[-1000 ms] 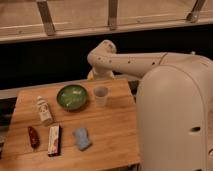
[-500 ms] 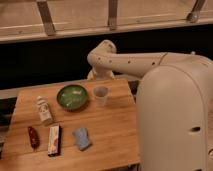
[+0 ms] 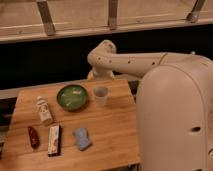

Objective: Place the ceramic cup in the ceramic bowl

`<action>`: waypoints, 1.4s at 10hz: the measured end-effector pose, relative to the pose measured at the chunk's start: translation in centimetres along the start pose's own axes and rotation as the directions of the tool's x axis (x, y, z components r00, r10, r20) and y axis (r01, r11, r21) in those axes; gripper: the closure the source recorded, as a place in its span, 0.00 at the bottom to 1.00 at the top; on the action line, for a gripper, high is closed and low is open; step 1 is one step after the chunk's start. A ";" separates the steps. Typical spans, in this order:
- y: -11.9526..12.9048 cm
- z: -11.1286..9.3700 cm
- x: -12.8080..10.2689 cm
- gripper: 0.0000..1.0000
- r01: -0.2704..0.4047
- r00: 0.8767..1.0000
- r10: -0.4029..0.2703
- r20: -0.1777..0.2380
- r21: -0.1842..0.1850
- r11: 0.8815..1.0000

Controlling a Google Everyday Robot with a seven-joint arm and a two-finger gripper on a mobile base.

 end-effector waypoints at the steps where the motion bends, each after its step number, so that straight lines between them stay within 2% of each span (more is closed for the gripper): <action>1: 0.0 0.0 0.0 0.20 0.000 1.000 0.000 0.000 0.000 1.000; 6: -0.1 -0.1 0.0 0.20 0.008 1.000 -0.008 0.008 0.006 1.000; 7: -0.1 -0.4 0.2 0.20 0.023 0.999 -0.024 0.028 0.045 0.999; 8: -0.1 -0.2 0.6 0.20 0.026 0.999 -0.028 0.030 0.068 0.997; 10: -2.2 -0.1 1.8 0.20 -0.003 1.000 0.000 0.023 0.104 0.995; 11: -3.2 0.1 2.6 0.20 -0.024 1.000 0.022 0.018 0.116 0.993; 14: -4.3 1.1 3.7 0.20 -0.065 0.998 0.066 -0.002 0.129 0.990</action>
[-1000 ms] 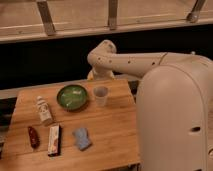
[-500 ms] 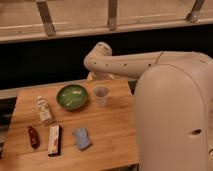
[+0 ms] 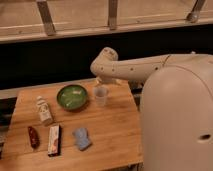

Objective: Place the ceramic cup in the ceramic bowl

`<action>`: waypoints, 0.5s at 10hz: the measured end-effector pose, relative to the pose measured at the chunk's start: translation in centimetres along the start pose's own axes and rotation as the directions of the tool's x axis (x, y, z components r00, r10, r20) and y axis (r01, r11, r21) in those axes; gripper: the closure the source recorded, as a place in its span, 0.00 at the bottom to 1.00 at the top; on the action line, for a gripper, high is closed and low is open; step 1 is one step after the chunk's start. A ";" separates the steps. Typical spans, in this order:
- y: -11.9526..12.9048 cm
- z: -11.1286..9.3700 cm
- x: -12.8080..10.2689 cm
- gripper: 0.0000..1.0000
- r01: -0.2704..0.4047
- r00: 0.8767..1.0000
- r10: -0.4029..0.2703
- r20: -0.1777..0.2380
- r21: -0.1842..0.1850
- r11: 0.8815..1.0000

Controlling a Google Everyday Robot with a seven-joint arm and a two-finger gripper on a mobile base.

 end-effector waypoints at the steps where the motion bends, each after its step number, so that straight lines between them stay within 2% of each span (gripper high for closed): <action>1: -0.3 0.8 0.4 0.20 -0.010 1.000 0.010 -0.014 0.008 1.000; 2: -0.5 1.4 0.6 0.20 -0.015 1.000 0.015 -0.025 0.014 1.000; 3: -0.5 2.7 1.0 0.20 -0.026 0.998 0.027 -0.055 0.021 0.999; 5: -0.7 2.8 1.0 0.20 -0.027 0.998 0.028 -0.061 0.023 0.999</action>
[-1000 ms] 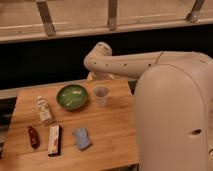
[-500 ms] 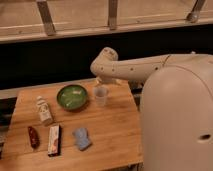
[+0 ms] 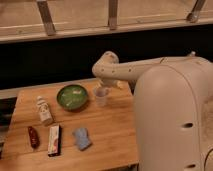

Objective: Place the ceramic cup in the ceramic bowl

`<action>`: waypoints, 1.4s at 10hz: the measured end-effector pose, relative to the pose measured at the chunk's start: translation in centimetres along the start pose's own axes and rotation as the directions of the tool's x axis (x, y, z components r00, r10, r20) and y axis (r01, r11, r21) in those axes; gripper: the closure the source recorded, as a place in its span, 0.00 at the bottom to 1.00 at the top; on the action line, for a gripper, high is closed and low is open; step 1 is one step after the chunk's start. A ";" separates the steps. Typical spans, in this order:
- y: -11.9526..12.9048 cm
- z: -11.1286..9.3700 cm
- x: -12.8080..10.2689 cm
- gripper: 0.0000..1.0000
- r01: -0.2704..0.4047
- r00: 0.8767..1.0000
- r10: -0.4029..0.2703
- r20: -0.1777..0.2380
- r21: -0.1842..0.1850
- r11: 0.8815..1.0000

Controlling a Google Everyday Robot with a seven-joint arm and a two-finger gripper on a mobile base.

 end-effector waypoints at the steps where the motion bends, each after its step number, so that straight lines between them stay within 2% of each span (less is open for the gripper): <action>1: -0.1 0.1 0.0 0.20 0.000 1.000 0.000 -0.001 0.001 1.000; 4: 0.1 0.1 0.0 0.20 0.004 1.000 -0.004 -0.003 -0.001 1.000; 5: 0.0 0.5 -0.1 0.20 -0.001 1.000 0.001 -0.018 -0.006 1.000; 9: -0.5 4.5 0.5 0.20 -0.034 0.995 0.032 -0.097 -0.022 0.999; 10: -0.5 4.7 0.4 0.24 -0.038 0.994 0.034 -0.103 -0.033 0.999; 11: -0.6 5.0 0.5 0.33 -0.040 0.993 0.035 -0.112 -0.042 0.998; 14: 0.6 5.5 0.9 0.65 -0.020 0.991 0.009 -0.133 -0.078 0.997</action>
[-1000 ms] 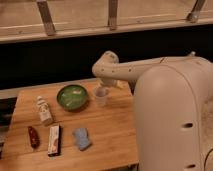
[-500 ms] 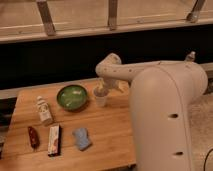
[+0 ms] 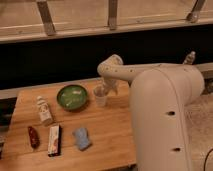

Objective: Place the ceramic cup in the ceramic bowl

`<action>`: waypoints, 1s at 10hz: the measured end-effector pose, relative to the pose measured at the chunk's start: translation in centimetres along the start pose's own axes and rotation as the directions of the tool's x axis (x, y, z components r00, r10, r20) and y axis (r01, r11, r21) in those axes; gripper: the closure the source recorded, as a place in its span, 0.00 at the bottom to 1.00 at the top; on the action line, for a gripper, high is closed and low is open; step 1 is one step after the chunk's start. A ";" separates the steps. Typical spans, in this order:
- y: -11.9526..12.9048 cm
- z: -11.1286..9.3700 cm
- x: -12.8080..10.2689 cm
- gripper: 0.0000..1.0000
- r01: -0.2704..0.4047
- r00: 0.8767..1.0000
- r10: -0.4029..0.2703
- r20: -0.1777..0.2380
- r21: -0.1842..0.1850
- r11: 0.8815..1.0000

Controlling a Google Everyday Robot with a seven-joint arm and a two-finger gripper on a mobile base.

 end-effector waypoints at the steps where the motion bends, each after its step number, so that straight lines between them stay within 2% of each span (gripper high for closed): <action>1: 0.2 0.0 0.1 0.76 0.006 1.000 -0.006 -0.002 -0.010 1.000; 3: 0.5 0.0 0.2 0.93 0.012 1.000 -0.012 -0.004 -0.032 0.999; 4: 0.6 -0.3 0.3 1.00 0.014 1.000 -0.014 -0.003 -0.069 0.997; 5: 0.6 -0.8 0.2 1.00 0.013 1.000 -0.014 -0.001 -0.111 0.994; 6: 0.4 -1.9 0.0 1.00 0.017 1.000 -0.015 0.009 -0.177 0.984; 7: 0.1 -3.3 -0.3 1.00 0.018 1.000 -0.014 0.019 -0.245 0.969; 8: 0.0 -5.1 -0.6 1.00 0.027 0.999 -0.017 0.035 -0.324 0.946; 10: 0.4 -6.9 -1.0 1.00 0.051 0.998 -0.028 0.062 -0.403 0.914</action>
